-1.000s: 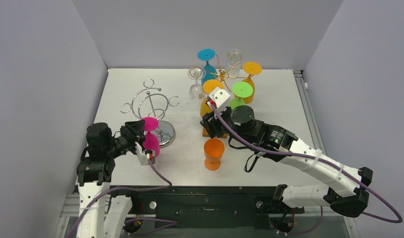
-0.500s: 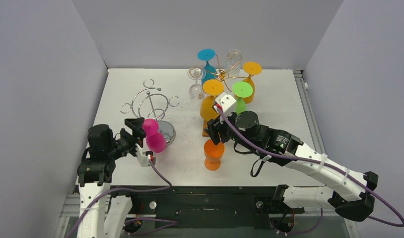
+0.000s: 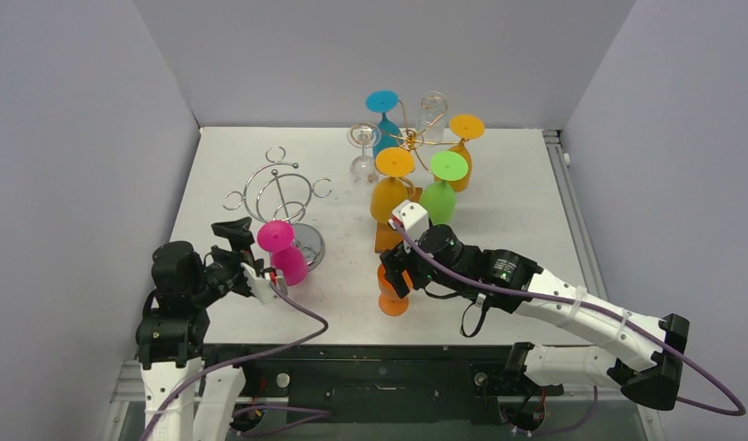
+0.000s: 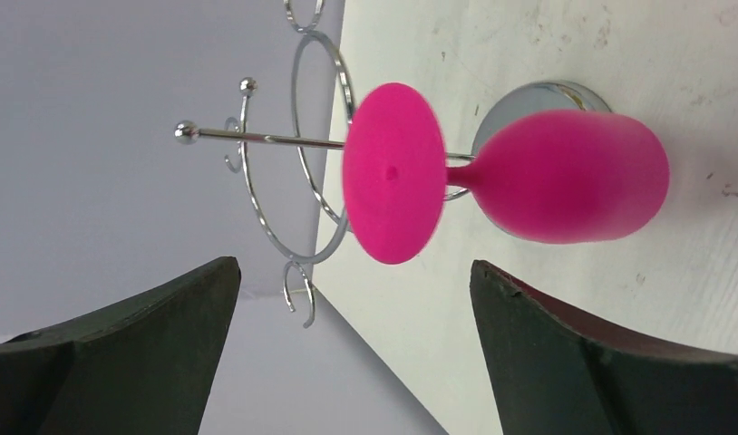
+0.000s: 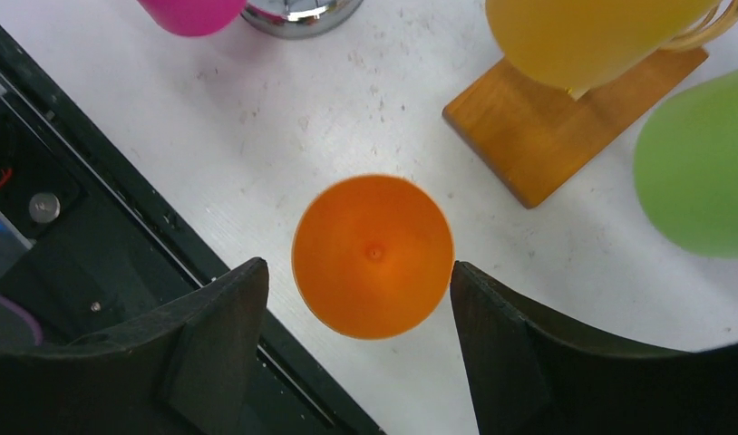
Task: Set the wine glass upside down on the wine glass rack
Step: Turn the wine glass upside down at the wine rack, then pick up the wine glass at the center of the board, then turn the wine glass upside down at the wine rack.
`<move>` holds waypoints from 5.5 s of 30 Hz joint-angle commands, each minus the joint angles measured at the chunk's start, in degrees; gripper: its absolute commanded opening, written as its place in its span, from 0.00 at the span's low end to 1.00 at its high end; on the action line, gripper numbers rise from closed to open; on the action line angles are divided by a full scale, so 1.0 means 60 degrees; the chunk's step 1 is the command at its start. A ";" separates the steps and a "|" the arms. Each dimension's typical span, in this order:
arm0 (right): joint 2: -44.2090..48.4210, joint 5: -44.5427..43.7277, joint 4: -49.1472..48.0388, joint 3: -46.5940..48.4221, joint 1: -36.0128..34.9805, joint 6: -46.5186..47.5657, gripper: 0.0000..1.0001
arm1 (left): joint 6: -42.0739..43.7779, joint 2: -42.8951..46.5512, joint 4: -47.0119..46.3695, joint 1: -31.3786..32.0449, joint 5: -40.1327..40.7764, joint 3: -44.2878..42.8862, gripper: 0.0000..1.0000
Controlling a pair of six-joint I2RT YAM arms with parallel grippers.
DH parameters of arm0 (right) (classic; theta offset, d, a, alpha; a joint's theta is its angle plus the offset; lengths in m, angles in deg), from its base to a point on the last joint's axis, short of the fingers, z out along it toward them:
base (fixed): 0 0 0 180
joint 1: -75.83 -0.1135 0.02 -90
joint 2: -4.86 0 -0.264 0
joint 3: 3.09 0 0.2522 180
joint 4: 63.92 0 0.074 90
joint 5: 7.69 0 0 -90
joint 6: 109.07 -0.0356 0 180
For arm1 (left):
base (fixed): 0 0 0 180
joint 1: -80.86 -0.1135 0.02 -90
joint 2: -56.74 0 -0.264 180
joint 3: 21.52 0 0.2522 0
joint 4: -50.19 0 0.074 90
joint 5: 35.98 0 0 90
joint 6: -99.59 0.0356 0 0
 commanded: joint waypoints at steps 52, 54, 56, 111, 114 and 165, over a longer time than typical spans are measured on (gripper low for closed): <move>0.1531 0.2133 -0.2389 0.3162 0.1182 0.0270 0.00 | -1.5793 -0.2036 -0.3529 0.0018 -0.2945 -0.4050 0.86; 0.1549 0.2282 -0.2983 0.3118 0.1184 0.0207 0.00 | -1.6064 -0.2308 -0.3589 0.0018 -0.3126 -0.4293 0.86; 0.1628 0.2339 -0.3498 0.2998 0.1182 0.0116 0.00 | -1.6300 -0.2471 -0.3680 0.0018 -0.3290 -0.4434 0.85; 0.2799 -0.0325 -0.3686 -0.0314 0.0398 0.0930 0.64 | -0.3417 -0.6593 -1.1549 0.0033 0.2422 -0.5683 0.00; 0.2738 -0.0327 -0.3708 -0.0398 0.0459 0.0916 0.64 | -0.2592 -0.7226 -1.1073 0.0033 0.2033 -0.6090 0.00; 0.2178 0.1509 -0.3523 -0.0700 0.2304 0.0256 0.57 | 0.1236 -0.7556 -0.5020 0.1190 0.2323 -0.4588 0.10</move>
